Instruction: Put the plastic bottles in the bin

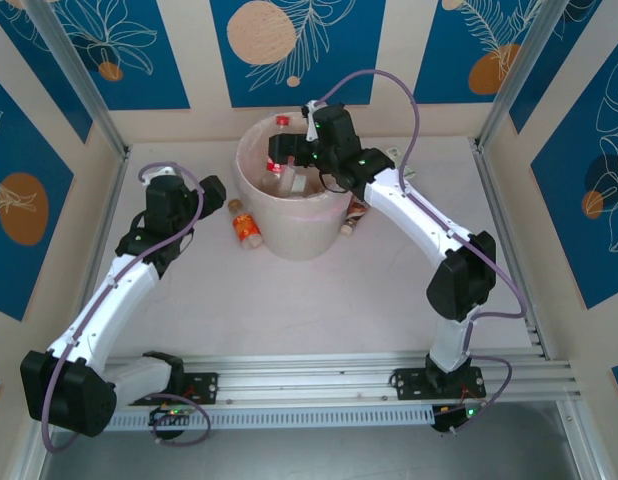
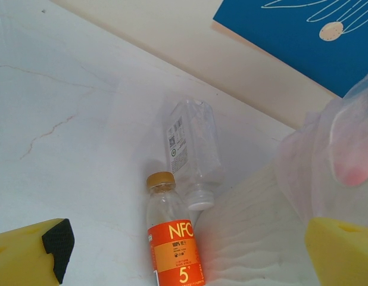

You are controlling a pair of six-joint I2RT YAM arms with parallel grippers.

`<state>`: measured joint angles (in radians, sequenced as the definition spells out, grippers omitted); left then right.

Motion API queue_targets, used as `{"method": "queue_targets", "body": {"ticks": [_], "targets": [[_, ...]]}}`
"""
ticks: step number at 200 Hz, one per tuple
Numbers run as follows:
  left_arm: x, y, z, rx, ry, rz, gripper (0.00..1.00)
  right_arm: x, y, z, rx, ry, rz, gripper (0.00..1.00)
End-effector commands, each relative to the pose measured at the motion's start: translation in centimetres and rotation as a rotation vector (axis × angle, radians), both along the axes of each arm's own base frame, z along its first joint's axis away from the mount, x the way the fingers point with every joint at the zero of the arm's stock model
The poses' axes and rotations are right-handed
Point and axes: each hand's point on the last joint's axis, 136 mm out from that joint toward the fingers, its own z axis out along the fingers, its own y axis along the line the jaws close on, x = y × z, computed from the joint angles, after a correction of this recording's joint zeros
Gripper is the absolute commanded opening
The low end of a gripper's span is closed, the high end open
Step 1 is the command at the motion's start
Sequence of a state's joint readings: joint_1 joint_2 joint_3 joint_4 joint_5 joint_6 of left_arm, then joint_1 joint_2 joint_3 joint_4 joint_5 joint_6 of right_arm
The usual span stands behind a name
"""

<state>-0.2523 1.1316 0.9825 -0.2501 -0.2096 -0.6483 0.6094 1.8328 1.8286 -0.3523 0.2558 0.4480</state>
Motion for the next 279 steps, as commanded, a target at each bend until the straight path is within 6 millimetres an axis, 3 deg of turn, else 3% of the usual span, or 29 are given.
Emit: {"method": "queue_targets", "body": {"ticks": [1,40,83,128,168,200,218,279], "targets": [[0.1,0.4,0.0,0.003,0.001,0.001,1.00,-0.5,-2.7,4.2,0.036,-0.100,-0.081,0.99],[0.4,0.1,-0.5,-0.010,0.014,-0.012,1.00,-1.7,-5.3,6.1,0.047,-0.170,-0.120,0.99],[0.6,-0.1,-0.8,-0.026,0.024,-0.022,1.00,-2.0,-8.1,5.9,0.053,-0.154,-0.163,0.99],[0.4,-0.2,-0.7,-0.037,0.010,-0.025,1.00,-3.0,-13.5,5.6,0.096,-0.116,-0.276,0.99],[0.6,-0.3,-0.9,-0.047,0.004,-0.030,1.00,-2.3,-18.5,0.6,0.068,0.006,-0.381,0.99],[0.7,-0.5,-1.3,-0.053,0.016,-0.038,1.00,-1.3,-20.5,-4.7,0.067,0.158,-0.453,0.99],[0.8,-0.5,-1.5,-0.057,0.024,-0.039,1.00,-0.7,-20.6,-7.3,0.016,0.235,-0.472,1.00],[0.6,-0.3,-1.8,-0.060,0.036,-0.035,1.00,2.1,-18.2,-15.3,-0.028,0.465,-0.438,0.97]]}}
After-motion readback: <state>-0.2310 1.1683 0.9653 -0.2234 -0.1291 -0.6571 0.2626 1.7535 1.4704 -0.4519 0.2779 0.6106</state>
